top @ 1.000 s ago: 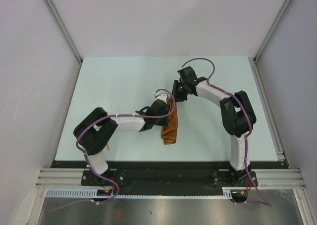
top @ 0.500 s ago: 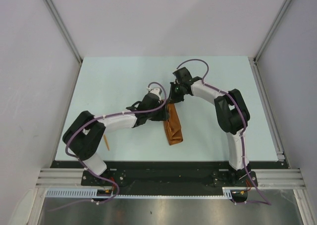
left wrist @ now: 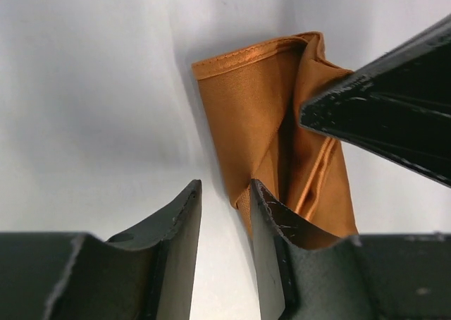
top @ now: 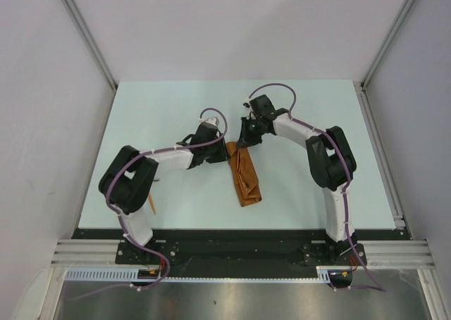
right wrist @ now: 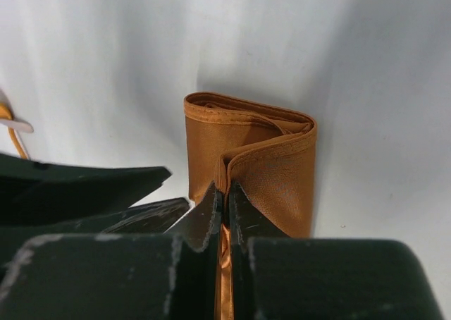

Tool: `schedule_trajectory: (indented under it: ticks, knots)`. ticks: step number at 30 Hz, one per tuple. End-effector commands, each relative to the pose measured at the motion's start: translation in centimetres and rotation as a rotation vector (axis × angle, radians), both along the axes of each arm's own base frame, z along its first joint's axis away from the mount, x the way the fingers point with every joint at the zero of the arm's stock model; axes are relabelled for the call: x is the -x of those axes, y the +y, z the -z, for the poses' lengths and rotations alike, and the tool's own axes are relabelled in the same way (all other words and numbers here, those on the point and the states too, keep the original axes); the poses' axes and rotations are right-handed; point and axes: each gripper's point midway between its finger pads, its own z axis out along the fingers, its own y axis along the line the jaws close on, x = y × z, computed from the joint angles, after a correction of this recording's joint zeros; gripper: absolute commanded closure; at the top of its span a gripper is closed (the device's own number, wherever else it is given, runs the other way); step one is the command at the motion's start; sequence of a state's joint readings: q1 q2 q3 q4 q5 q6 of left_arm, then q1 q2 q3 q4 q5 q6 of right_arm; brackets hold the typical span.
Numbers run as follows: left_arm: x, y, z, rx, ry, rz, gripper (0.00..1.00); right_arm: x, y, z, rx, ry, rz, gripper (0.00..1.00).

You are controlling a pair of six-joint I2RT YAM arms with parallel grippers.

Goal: Fold the napkin into a case and place the utensils inside
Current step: Grasp the top corner of the smaller rectangle folded napkin from the folded napkin.

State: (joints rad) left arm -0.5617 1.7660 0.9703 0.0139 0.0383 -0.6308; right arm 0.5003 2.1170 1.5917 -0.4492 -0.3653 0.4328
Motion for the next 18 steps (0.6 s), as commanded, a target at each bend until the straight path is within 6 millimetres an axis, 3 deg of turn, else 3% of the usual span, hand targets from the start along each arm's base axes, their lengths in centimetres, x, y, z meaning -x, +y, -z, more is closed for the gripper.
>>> schedule_trajectory:
  ticks: [1,7,9,13,18]
  knots:
    - [-1.4,-1.8,-1.1,0.054,-0.026,0.023,0.62,0.4,0.8,-1.4,-0.064,-0.019,-0.083,1.0]
    - [-1.5,-2.2,-0.6,0.061,-0.023,0.026,0.67,1.4,1.6,-0.6,-0.117,0.04,-0.099,1.0]
    - [-1.5,-2.0,-1.4,0.068,-0.04,0.021,0.67,1.6,1.5,-0.1,-0.11,0.05,-0.092,0.99]
    - [-0.9,-0.6,-2.3,0.05,-0.069,-0.023,0.66,1.3,1.1,-0.6,-0.126,0.018,-0.079,0.78]
    - [-0.9,0.6,-3.6,0.013,-0.109,-0.039,0.6,1.3,0.8,-0.8,-0.144,0.005,-0.076,0.72]
